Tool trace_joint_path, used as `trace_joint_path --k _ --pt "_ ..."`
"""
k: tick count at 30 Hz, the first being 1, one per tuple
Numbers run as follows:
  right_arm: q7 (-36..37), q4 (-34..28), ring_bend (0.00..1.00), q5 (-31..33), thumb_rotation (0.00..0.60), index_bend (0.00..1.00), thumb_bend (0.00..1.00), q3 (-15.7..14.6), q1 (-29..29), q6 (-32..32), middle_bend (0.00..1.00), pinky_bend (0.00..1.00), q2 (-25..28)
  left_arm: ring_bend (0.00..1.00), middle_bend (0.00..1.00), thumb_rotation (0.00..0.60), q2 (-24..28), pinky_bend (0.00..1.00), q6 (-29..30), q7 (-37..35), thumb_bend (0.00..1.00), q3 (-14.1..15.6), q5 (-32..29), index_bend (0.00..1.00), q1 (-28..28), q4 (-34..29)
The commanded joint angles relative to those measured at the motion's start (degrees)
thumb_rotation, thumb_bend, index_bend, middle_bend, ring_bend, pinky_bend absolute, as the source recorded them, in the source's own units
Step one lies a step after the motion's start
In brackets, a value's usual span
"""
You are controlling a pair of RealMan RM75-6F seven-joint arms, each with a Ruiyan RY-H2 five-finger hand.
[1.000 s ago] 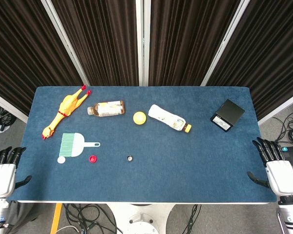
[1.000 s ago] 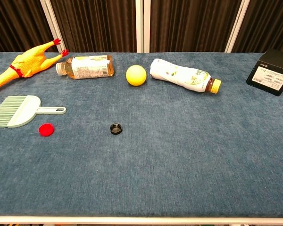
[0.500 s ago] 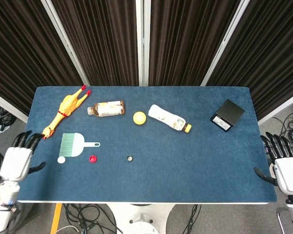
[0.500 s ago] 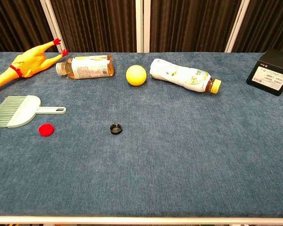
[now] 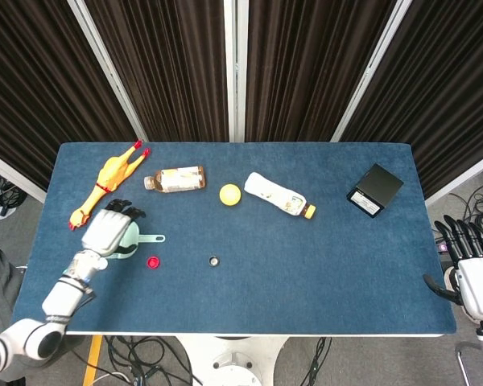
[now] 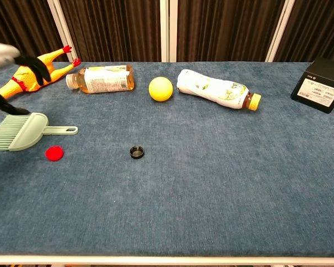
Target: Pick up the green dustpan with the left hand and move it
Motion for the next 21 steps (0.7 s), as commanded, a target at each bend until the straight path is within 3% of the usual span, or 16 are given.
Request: trace_joint_path --k 1,12,21 --pt "0.05 0.16 0.00 0.29 0.600 0.00 0.10 -0.12 0.02 -0.47 0.02 0.00 -0.04 0.23 0.38 0.600 -5.17 0.17 -2.91 5.80 0.19 -0.05 -5.80 0.33 -2.77 4.11" --pt "-0.40 0.43 0.00 1.40 0.600 0.00 0.10 -0.33 0.30 -2.21 0.04 0.00 -0.41 0.30 0.45 0.600 -14.90 0.17 1.22 17.06 0.24 1.39 -13.56 0.38 -3.80 11.55" --pt "-0.44 0.35 0.00 1.95 0.600 0.00 0.10 -0.52 -0.21 -2.14 0.05 0.00 -0.57 0.30 0.44 0.600 -18.11 0.17 1.87 18.85 0.26 2.53 -14.26 0.38 -4.44 15.73"
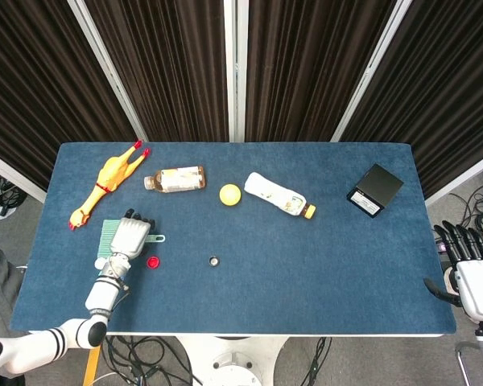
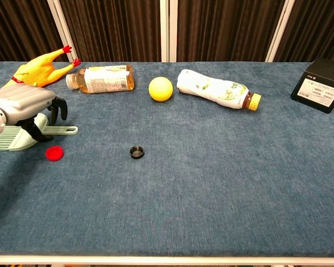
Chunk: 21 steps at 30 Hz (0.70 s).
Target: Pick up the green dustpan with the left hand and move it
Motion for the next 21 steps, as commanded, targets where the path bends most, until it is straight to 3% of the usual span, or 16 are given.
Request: trace_joint_path --k 1,21 --pt "-0.04 0.00 0.00 0.17 0.600 0.00 0.10 0.01 -0.06 -0.05 0.05 0.00 -0.08 0.30 0.44 0.600 -0.65 0.17 0.54 0.43 0.26 0.45 0.31 0.38 -0.12 0.97" --pt "0.68 0.98 0.00 0.81 0.600 0.00 0.10 -0.01 -0.19 -0.64 0.05 0.00 -0.55 0.30 0.43 0.600 -0.93 0.17 -1.16 2.84 0.31 2.00 0.10 0.38 -1.46 2.68"
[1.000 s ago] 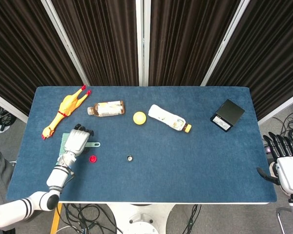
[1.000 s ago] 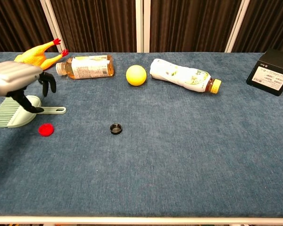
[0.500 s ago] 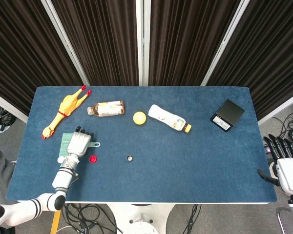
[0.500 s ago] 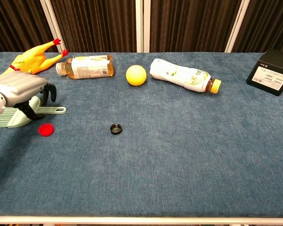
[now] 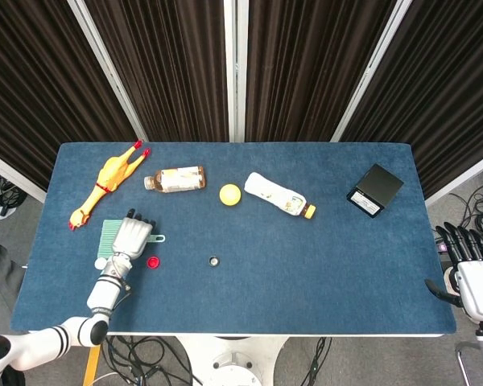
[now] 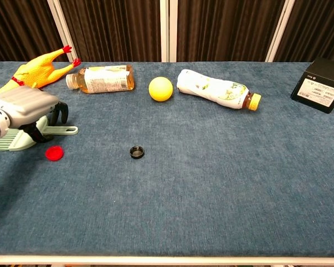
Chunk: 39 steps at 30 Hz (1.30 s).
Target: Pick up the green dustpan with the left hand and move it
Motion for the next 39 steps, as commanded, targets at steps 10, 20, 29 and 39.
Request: trace_joint_path --k 10,20,29,39 --pt "0.95 0.54 0.00 0.03 0.600 0.00 0.10 -0.03 -0.42 0.45 0.05 0.00 -0.16 0.30 0.45 0.600 -0.40 0.17 -0.14 1.54 0.32 0.96 0.11 0.44 -0.26 0.93" --pt "1.17 0.60 0.00 -0.15 0.600 0.00 0.10 -0.12 -0.86 1.00 0.06 0.00 -0.26 0.30 0.49 0.600 -0.70 0.17 0.22 -1.92 0.36 2.22 3.12 0.46 0.42 3.25" --pt "1.22 0.39 0.00 -0.51 0.600 0.00 0.10 -0.18 -1.10 1.44 0.06 0.00 -0.13 0.34 0.56 0.600 1.38 0.17 2.37 -10.90 0.44 3.75 10.54 0.51 1.11 4.05" --pt "1.51 0.48 0.00 -1.17 0.600 0.00 0.10 -0.12 -1.39 2.32 0.06 0.00 -0.33 0.36 0.57 0.600 10.64 0.27 9.44 -37.52 0.46 2.30 20.29 0.53 2.90 -1.62"
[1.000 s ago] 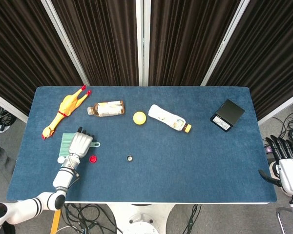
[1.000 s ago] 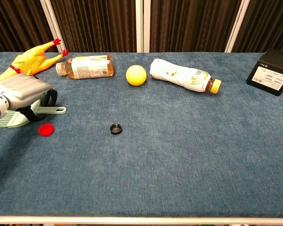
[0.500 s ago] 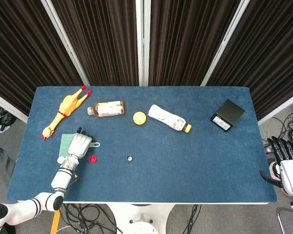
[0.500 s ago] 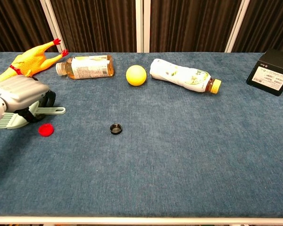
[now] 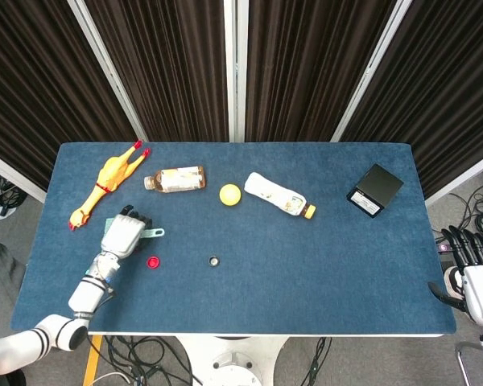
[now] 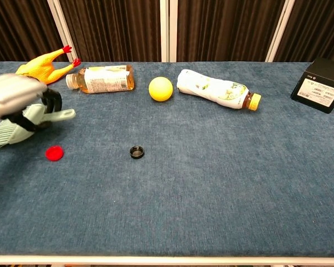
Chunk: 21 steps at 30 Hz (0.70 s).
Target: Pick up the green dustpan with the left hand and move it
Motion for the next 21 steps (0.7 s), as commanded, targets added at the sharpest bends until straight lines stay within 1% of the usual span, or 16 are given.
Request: trace_joint_path --k 1,3,5,9,14,19,21 --pt "-0.09 -0.19 0.00 -0.32 0.600 0.00 0.10 0.07 0.04 0.25 0.06 0.00 0.06 0.36 0.57 0.600 5.47 0.30 4.52 -14.76 0.46 -0.75 5.98 0.53 1.18 -2.34" --pt "-0.12 -0.32 0.00 -0.53 0.600 0.00 0.10 0.14 0.04 0.48 0.06 0.00 0.14 0.38 0.57 0.600 6.46 0.34 6.57 -19.38 0.46 -0.58 7.73 0.53 1.88 -1.28" --pt "-0.09 -0.36 0.00 -0.63 0.600 0.00 0.10 0.17 0.04 0.58 0.07 0.00 0.18 0.39 0.57 0.600 7.17 0.37 8.19 -21.76 0.46 -0.36 8.63 0.53 2.70 -0.57" --pt "-0.07 -0.37 0.00 -0.47 0.600 0.00 0.10 0.23 0.19 0.22 0.07 0.00 0.25 0.39 0.57 0.600 8.95 0.37 11.42 -26.15 0.46 -0.10 8.96 0.53 5.30 -2.06" --pt "0.12 -0.15 0.00 -0.46 0.600 0.00 0.10 0.42 0.67 -0.38 0.07 0.00 0.28 0.39 0.57 0.600 10.27 0.37 14.15 -28.32 0.46 0.43 8.43 0.53 8.53 -4.12" --pt "0.25 0.12 0.00 -0.56 0.600 0.00 0.10 0.78 1.34 -0.93 0.07 0.00 0.51 0.39 0.57 0.600 8.59 0.37 16.01 -30.39 0.46 1.56 7.43 0.53 12.21 -4.24" --pt "0.26 0.09 0.00 -0.56 0.600 0.00 0.10 0.93 1.62 -1.16 0.07 0.00 0.64 0.39 0.57 0.600 7.25 0.39 16.63 -31.80 0.46 1.90 7.18 0.53 13.52 -3.51"
